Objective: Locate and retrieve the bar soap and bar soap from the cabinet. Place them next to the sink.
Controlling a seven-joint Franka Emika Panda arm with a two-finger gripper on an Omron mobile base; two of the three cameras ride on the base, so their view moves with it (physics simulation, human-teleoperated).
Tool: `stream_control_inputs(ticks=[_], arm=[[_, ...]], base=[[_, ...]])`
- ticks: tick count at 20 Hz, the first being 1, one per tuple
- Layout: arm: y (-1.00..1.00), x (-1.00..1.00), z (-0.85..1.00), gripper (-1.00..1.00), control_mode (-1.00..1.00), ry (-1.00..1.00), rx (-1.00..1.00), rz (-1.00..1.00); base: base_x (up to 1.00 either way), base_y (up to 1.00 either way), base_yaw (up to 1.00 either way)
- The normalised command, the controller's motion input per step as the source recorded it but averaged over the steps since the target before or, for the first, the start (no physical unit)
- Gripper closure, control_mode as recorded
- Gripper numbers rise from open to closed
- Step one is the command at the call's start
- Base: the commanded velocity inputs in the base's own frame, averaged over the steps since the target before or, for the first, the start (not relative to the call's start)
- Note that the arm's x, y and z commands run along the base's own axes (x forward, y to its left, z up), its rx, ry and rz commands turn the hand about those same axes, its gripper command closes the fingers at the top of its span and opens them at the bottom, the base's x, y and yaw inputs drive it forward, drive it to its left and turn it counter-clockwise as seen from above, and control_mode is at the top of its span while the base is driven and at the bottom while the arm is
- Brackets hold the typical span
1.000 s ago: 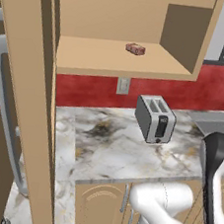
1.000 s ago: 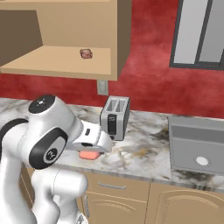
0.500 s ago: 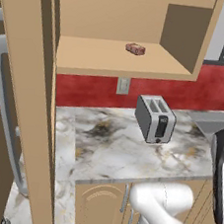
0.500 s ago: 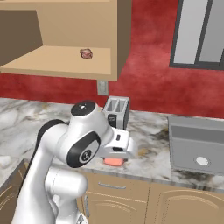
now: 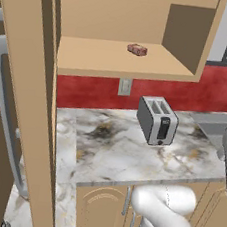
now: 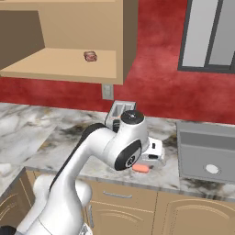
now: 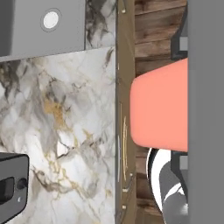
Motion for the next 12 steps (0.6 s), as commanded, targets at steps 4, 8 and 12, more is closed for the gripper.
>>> stream_control_inputs(ticks=[4, 8, 12], arm=[[-0.4, 0.81, -0.14, 1.0, -1.0, 0.06, 0.03, 0.1], [-0.27, 0.78, -0.05, 1.0, -1.0, 0.06, 0.0, 0.07], [-0.28, 0.77, -0.16, 1.0, -1.0, 0.01, 0.0, 0.06]], base=[[0.0, 0.0, 0.0], [0.0, 0.0, 0.0], [0.0, 0.0, 0.0]])
